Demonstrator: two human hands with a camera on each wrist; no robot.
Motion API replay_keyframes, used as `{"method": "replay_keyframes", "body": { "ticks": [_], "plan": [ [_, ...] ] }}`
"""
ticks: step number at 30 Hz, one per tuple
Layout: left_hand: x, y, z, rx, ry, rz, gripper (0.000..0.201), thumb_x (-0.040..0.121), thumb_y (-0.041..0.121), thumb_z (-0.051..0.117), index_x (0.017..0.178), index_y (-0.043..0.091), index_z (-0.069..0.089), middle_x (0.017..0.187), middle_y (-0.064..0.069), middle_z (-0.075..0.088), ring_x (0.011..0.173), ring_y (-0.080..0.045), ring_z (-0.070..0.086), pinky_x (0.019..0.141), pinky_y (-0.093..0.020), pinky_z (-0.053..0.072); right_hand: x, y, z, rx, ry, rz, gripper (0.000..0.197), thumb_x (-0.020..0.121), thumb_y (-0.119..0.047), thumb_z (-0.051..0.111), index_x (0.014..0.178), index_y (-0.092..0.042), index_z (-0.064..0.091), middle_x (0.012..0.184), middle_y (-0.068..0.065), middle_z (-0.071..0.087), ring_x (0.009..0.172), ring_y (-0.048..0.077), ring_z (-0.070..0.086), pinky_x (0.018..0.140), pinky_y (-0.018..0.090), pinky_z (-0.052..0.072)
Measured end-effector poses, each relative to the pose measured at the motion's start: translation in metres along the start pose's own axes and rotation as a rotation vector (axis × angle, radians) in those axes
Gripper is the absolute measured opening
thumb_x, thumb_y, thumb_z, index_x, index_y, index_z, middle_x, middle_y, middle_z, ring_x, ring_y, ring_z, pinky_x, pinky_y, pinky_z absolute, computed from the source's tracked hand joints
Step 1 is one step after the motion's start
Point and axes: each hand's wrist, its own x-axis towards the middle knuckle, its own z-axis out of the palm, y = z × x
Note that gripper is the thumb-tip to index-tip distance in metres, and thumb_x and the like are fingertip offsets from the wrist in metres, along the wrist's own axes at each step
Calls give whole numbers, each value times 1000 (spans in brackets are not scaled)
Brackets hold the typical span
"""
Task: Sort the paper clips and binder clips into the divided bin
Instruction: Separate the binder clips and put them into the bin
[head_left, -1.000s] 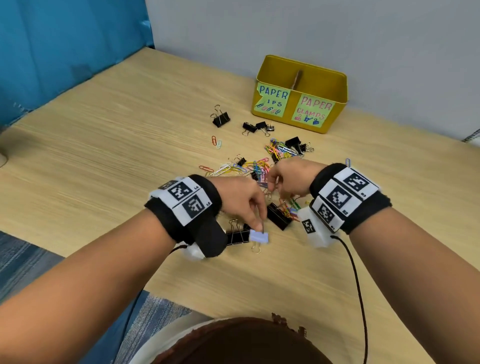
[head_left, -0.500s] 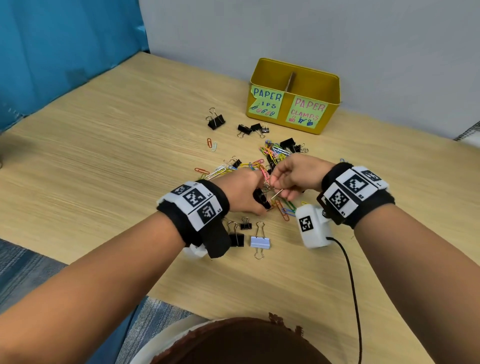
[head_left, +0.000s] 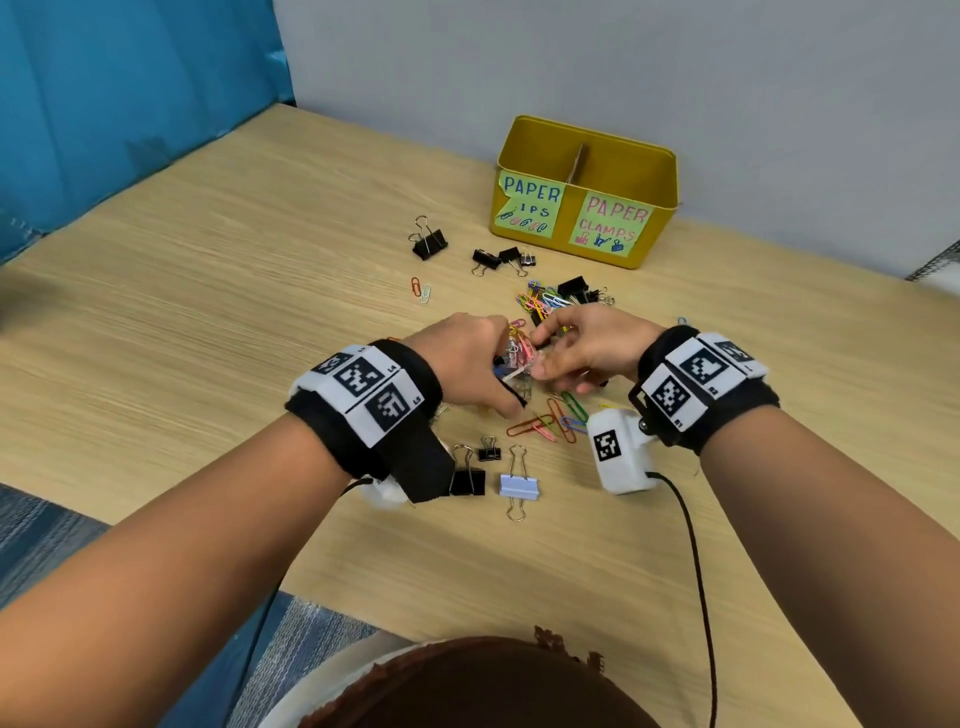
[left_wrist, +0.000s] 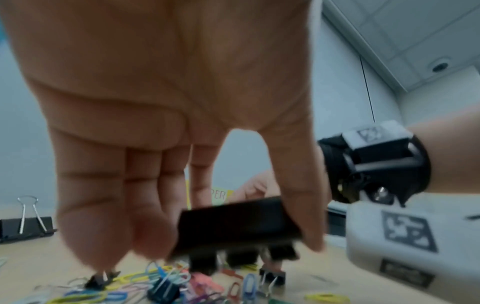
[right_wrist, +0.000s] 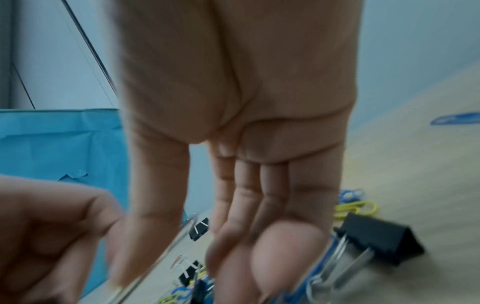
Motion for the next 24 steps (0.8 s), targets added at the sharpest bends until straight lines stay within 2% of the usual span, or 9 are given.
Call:
{"method": "replay_keyframes", "body": {
  "ticks": [2,5,8,10,13,16,19,22,24],
  "plan": [
    [-4,7,3,38,-118,56,62,67,47,76,114,13,53,89,1,54,84,-18,50,60,-27,39,-1,1,-4,-146,-113,33,36,76,-5,73,106,-16,55,71,0,62,46,5,59,46,20,47],
    [-7,18,19,101,-225,170,64,69,50,75,117,12,55,104,-5,62,90,-19,55,75,-27,44,-1,-1,-4,-251,-210,68,20,79,-4,69,87,-20,59,73,3,62,50,7,62,47,18,48],
    [-7,19,26,94,-267,195,63,72,49,73,121,12,57,100,-4,63,91,-19,57,80,-27,47,0,-2,3,-334,-280,120,17,84,-2,62,81,-18,64,70,5,66,46,4,65,41,13,47],
    [-5,11,21,43,-233,161,51,78,42,69,120,14,61,107,-6,66,97,-19,60,86,-27,47,0,-2,11,-416,-365,149,18,86,0,58,83,-16,66,73,5,67,46,4,65,39,12,45],
    [0,-10,6,-28,-70,55,32,85,29,64,112,12,65,111,-5,65,92,-16,55,83,-25,44,3,-2,18,-368,-365,150,17,88,2,54,91,-11,65,73,7,62,43,5,61,38,13,45],
    [2,-39,-6,48,9,-72,26,80,21,69,104,12,65,105,-6,65,87,-19,55,77,-25,43,10,-8,17,-317,-199,23,18,90,-2,54,99,-15,60,70,3,58,52,9,54,45,20,45],
    [-4,-64,-5,75,-128,-166,23,69,25,79,84,15,66,86,-7,68,72,-19,55,66,-23,43,11,-12,9,-327,-74,-54,18,90,-2,52,84,-16,59,66,3,57,53,12,51,42,17,40],
    [-13,-74,5,-45,-330,-203,25,63,22,84,71,16,62,71,-8,66,51,-15,52,52,-20,42,6,-11,7,-382,-203,35,20,89,-2,54,78,-18,62,67,3,59,55,13,55,42,16,42],
    [-16,-77,10,-77,-377,-228,26,62,18,85,66,17,59,66,-7,64,45,-13,51,49,-20,42,6,-10,14,-389,-302,89,20,88,-1,55,81,-17,65,71,4,60,58,14,56,41,15,45]
  ]
}}
